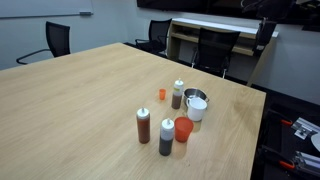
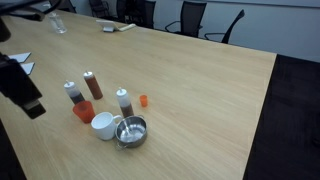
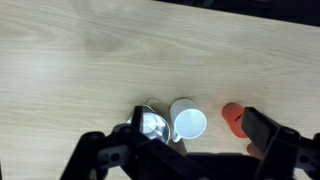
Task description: Pick up the orange cup from the table, pour its contents in the silver pot and put the orange cup back on the table.
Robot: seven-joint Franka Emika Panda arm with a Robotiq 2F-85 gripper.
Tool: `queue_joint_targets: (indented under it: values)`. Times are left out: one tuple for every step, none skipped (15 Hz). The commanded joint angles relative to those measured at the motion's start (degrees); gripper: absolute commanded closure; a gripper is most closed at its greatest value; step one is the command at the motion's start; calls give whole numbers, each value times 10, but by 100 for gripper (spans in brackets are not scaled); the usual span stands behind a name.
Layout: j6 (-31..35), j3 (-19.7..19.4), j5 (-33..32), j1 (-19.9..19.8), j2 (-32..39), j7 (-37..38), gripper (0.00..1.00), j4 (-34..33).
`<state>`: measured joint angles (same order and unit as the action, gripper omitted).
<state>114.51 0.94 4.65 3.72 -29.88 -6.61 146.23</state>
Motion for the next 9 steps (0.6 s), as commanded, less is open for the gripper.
queue_joint_targets:
  values:
    - [89, 35, -46, 5, -32, 19, 0, 56]
    - [89, 43, -57, 7, -40, 31, 0, 65]
    - [64, 27, -35, 15, -11, 20, 0, 38]
    - [71, 34, -45, 16, -18, 28, 0, 49]
    - [73, 37, -49, 16, -25, 31, 0, 54]
    - [73, 37, -50, 16, -30, 31, 0, 56]
    - [73, 37, -50, 16, -33, 31, 0, 56]
    - [73, 37, -51, 16, -33, 31, 0, 56]
    - [81, 41, -58, 12, -28, 37, 0, 55]
